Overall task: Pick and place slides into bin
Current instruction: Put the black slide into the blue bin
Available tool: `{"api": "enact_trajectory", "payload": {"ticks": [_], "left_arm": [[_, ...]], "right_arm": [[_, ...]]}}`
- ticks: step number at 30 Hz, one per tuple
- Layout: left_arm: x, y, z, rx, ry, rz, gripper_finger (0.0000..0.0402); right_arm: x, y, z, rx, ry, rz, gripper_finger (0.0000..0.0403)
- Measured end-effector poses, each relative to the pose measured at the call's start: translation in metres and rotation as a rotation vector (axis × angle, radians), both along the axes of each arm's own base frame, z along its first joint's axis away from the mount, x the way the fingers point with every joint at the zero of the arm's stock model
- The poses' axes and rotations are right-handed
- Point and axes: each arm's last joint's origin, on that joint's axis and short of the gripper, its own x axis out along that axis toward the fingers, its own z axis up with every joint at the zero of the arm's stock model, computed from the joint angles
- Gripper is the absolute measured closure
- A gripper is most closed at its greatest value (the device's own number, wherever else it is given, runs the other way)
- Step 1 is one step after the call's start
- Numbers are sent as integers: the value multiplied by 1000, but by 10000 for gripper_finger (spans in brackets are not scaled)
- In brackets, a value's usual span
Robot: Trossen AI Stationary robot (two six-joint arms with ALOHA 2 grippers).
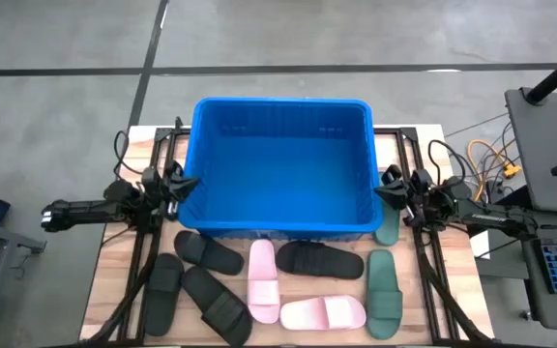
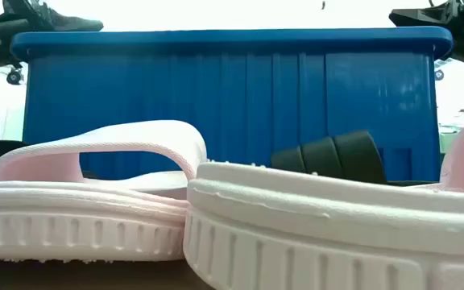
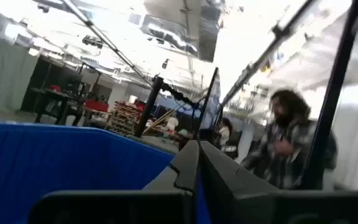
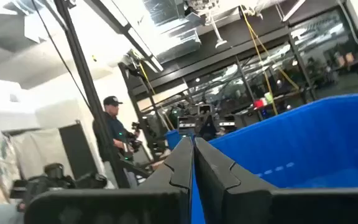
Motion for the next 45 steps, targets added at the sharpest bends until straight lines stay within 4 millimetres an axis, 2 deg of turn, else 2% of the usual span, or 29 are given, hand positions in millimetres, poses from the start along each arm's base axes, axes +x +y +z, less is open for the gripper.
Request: {"api": "enact_trajectory", "payload": {"ticks": [9,15,20,24,27,31,36,40,45], "left_arm": [[-2,0,3,-53,-51,-2,395],[-5,1,12,-55,-150,5,338],[-9,1,25,-53,-231,5,277],[-11,1,42,-82,-273,1,239],[-10,2,52,-116,-315,27,219],[-17,2,70,-53,-453,70,212],[-22,1,88,-33,-574,47,212],[-13,-1,104,4,-516,-12,212],[6,-1,130,27,-357,-33,212]], "right_arm": [[-1,0,2,125,-17,56,394],[-7,1,18,91,-129,58,394],[-13,2,44,65,-137,56,375],[-14,3,67,37,-67,37,328],[-12,3,88,-66,-58,7,287],[-12,3,122,-142,-95,-11,247],[-7,3,159,-157,-120,11,226],[1,4,182,-192,-119,87,226],[15,3,199,-216,-9,123,233]]}}
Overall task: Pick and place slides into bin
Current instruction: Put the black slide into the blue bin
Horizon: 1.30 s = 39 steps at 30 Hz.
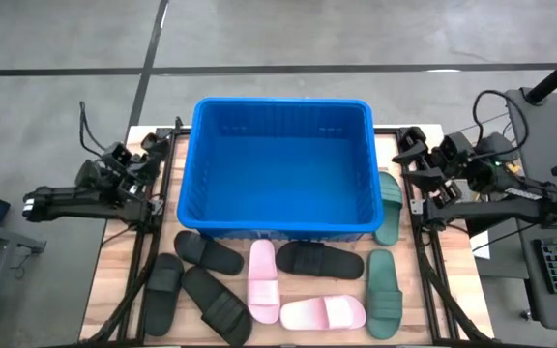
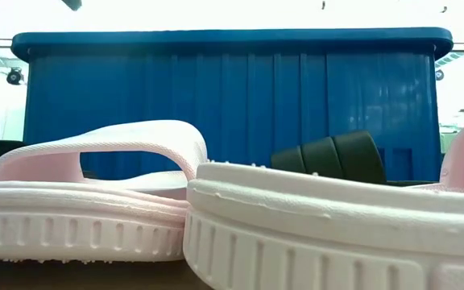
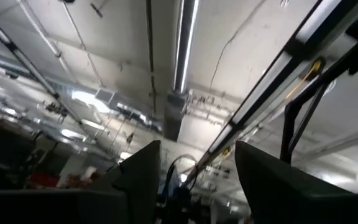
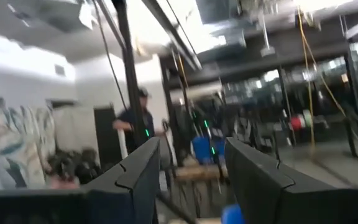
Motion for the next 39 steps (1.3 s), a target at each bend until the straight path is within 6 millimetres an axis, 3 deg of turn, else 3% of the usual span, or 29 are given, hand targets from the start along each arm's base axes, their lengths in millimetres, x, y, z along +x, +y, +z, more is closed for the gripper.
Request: {"api": "enact_trajectory", "payload": {"ticks": [10,21,29,39], "left_arm": [[14,-1,37,51,137,-39,212],[12,-1,36,59,148,-13,212],[19,1,31,17,200,37,212],[11,1,34,-45,152,-10,212]], "right_arm": [[9,-2,27,134,269,17,241],[14,4,52,423,463,73,241],[44,23,57,544,552,130,243],[84,57,42,652,651,20,243]]}}
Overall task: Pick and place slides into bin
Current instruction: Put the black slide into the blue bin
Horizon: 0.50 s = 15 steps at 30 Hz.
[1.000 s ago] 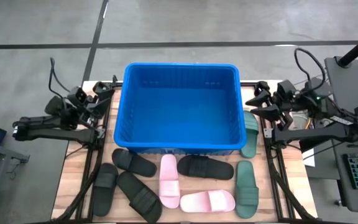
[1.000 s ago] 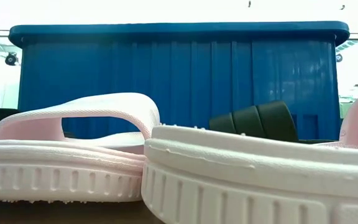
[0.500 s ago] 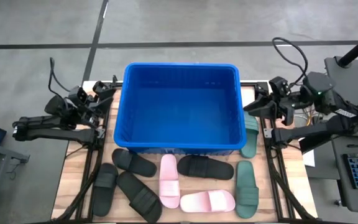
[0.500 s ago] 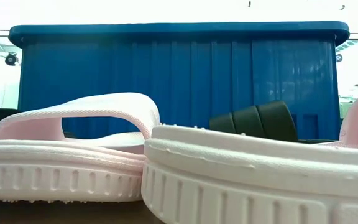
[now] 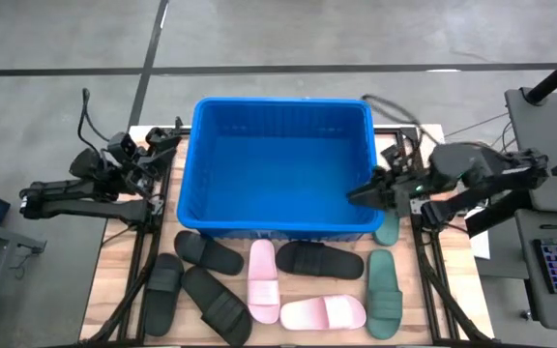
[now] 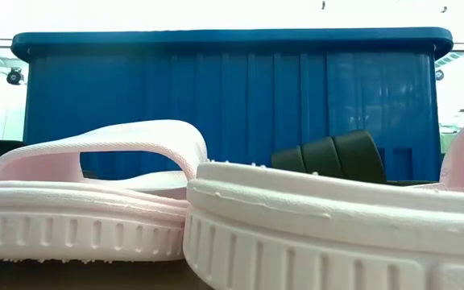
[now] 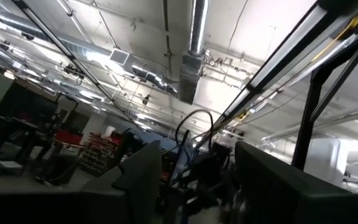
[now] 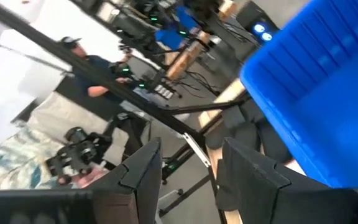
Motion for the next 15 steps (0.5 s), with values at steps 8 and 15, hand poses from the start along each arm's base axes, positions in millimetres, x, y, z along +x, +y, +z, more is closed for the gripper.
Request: {"api": "enact_trajectory", "payload": {"ticks": [8,15], "left_arm": [[-9,-1,0,10,-25,-11,212],[-14,-1,-5,7,-34,-18,212]], "right_arm": [[28,32,-22,125,124,-58,243],[53,66,-43,202,222,-110,243]]}}
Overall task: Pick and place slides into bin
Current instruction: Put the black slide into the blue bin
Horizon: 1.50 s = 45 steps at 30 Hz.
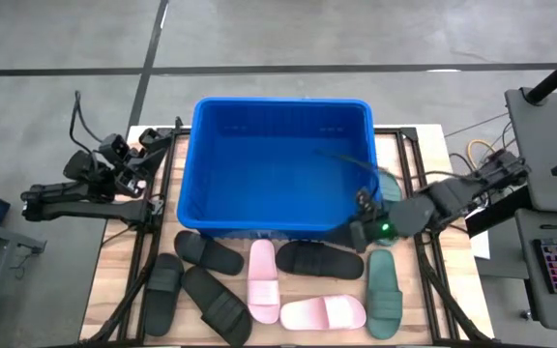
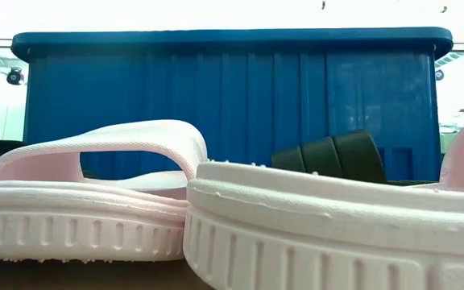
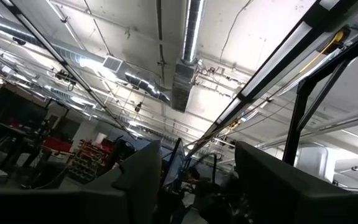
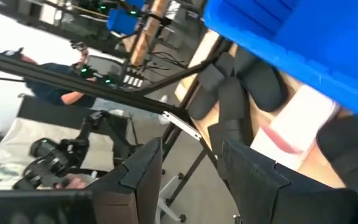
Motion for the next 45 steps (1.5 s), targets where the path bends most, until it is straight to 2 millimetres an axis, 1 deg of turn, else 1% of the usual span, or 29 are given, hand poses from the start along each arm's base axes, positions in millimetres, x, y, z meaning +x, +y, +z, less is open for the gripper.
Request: {"api": "enact_trajectory", "payload": {"ticks": [3,8,12,18,25,34,45], "left_arm": [[-2,0,0,2,-6,-3,212],[-6,-1,1,12,-20,-17,212],[-6,-1,1,15,-22,-20,212],[-4,-1,0,16,-12,-21,212],[-3,-1,-1,16,-5,-21,212],[-2,-1,-1,22,-4,-29,212],[-2,-1,-1,22,-4,-28,212]], "right_arm": [[8,14,-5,2,17,-27,243],[17,30,-10,-8,42,-64,243],[19,39,-17,-72,133,-60,243],[19,46,-32,-83,270,-82,243],[23,49,-40,-89,302,-87,243],[31,57,-61,-115,396,-107,243],[41,66,-82,-138,461,-92,243]]}}
